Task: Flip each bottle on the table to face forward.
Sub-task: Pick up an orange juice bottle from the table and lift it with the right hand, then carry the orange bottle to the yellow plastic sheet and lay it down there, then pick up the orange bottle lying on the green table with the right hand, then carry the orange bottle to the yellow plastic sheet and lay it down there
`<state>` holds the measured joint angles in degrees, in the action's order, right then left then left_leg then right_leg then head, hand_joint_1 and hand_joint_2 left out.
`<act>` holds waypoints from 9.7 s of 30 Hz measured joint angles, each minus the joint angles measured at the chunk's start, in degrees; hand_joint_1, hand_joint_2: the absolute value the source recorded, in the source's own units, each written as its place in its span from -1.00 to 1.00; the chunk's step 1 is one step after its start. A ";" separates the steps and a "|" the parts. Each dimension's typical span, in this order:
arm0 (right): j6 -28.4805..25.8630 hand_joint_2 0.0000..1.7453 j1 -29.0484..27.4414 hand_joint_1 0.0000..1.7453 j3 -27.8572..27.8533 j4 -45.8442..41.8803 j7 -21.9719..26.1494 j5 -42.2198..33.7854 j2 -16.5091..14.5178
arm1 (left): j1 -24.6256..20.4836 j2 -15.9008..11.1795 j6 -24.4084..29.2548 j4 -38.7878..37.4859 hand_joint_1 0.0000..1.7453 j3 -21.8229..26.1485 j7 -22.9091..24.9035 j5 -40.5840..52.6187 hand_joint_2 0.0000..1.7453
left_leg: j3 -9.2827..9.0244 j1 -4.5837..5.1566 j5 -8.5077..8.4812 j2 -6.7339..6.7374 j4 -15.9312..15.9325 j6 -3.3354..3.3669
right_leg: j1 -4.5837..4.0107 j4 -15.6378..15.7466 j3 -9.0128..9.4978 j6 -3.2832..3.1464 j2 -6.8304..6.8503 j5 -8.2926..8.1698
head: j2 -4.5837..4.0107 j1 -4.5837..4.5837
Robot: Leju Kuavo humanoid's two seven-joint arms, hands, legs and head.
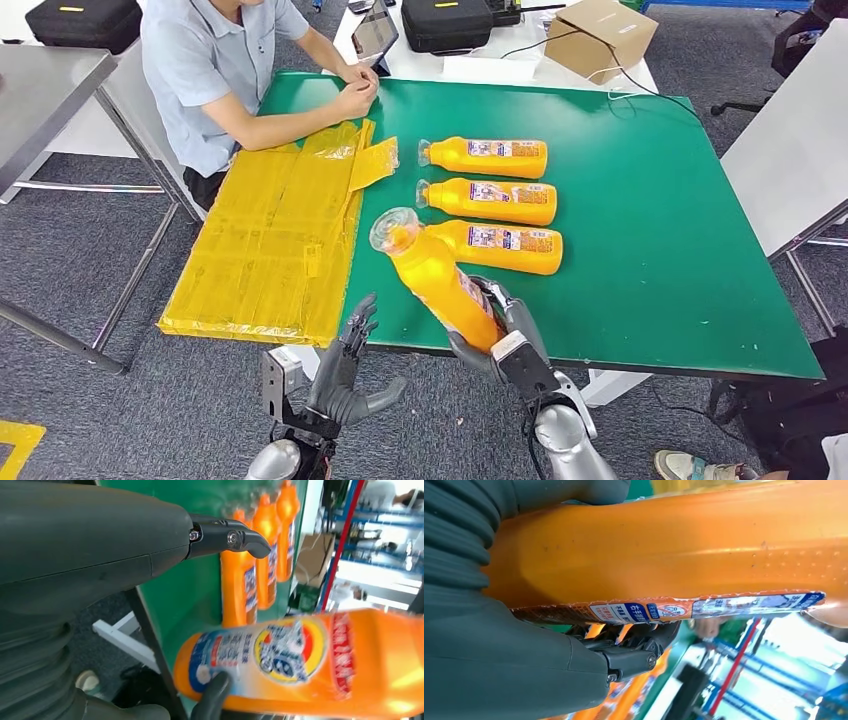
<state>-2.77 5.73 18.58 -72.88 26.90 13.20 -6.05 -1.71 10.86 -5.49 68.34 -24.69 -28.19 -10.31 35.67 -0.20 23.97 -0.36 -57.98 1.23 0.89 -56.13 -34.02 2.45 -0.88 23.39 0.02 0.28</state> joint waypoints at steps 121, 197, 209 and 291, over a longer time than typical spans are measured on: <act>-28.15 -1.00 1.33 -1.00 22.91 14.81 10.53 10.41 -4.72 | -46.94 -11.21 11.48 -50.98 -0.25 -5.93 36.24 56.49 1.00 | -0.02 -0.08 -0.30 -0.24 0.01 -0.19 | -0.06 -0.14 0.07 -0.08 0.22 -0.06 | 0.00 -0.01; -34.54 1.00 13.64 -1.00 -17.50 31.70 -5.79 44.25 1.96 | -1.20 -4.73 9.31 24.89 -1.00 12.79 -5.18 2.39 1.00 | 0.20 -0.02 -0.28 -0.24 0.00 -0.15 | 0.00 -0.09 -0.17 -0.03 0.26 -0.07 | 0.00 0.00; -25.58 1.00 22.23 0.31 -14.74 44.81 -14.39 45.92 3.63 | -4.61 -4.68 6.46 23.33 -1.00 9.28 -2.65 0.55 1.00 | -0.08 -0.02 -0.26 -0.13 -0.01 -0.13 | 0.00 -0.06 0.02 -0.02 0.23 -0.09 | 0.00 0.00; -11.72 1.00 12.26 0.89 16.87 28.33 9.95 -1.93 -9.90 | -2.27 -1.56 1.36 9.16 1.00 -1.33 4.65 -23.93 1.00 | 0.45 -0.07 -0.37 -0.14 0.00 -0.08 | -0.06 -0.09 -0.50 -0.12 0.24 -0.21 | 0.00 -0.01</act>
<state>-14.48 17.99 35.45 -44.55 36.86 11.27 -15.95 -3.98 9.30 -4.14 77.50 -26.03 -23.54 -34.24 36.12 -0.27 23.60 -0.50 -57.97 1.15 0.82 -56.21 -34.53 2.33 -0.65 23.18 0.02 0.27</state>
